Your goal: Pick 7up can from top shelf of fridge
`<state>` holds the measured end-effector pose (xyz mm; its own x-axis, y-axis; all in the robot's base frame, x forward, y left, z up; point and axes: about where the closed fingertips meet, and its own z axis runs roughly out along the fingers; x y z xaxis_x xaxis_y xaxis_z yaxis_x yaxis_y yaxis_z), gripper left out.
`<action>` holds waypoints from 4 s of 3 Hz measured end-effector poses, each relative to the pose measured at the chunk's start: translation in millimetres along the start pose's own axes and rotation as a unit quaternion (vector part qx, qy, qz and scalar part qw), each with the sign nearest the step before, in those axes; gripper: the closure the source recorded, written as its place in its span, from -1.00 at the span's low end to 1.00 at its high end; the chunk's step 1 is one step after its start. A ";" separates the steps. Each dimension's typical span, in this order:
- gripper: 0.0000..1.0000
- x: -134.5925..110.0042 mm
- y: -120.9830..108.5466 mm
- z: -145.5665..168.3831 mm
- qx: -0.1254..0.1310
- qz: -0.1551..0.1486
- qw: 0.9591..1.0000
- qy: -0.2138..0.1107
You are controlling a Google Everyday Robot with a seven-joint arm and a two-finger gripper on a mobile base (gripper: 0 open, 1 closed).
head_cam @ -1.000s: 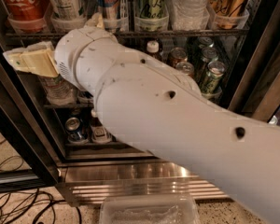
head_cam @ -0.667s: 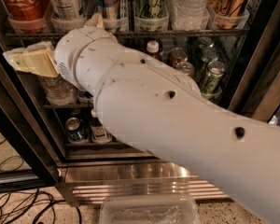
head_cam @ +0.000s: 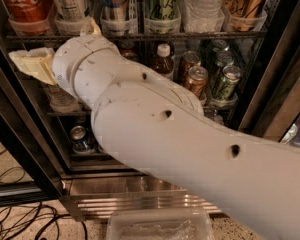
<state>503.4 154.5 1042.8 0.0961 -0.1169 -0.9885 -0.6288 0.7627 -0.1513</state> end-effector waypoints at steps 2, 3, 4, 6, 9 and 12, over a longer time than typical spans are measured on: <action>-0.54 6.7 -5.0 3.3 0.028 -0.039 0.999 -0.010; -0.52 9.8 -7.9 5.2 0.060 -0.049 0.997 -0.007; -0.46 8.9 -7.3 19.8 0.090 -0.043 0.995 -0.005; -0.42 12.0 -12.4 18.4 0.104 -0.050 0.993 0.007; -0.22 -2.8 -17.0 32.1 0.128 0.003 0.991 -0.023; -0.24 2.2 -36.8 37.7 0.188 -0.022 0.981 -0.030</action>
Offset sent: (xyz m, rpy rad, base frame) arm 0.0260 0.0172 -0.0048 -0.0870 -0.1019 -0.1278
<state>555.8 150.1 1046.1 0.1692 -0.1260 -0.9775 -0.2947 0.9400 -0.1721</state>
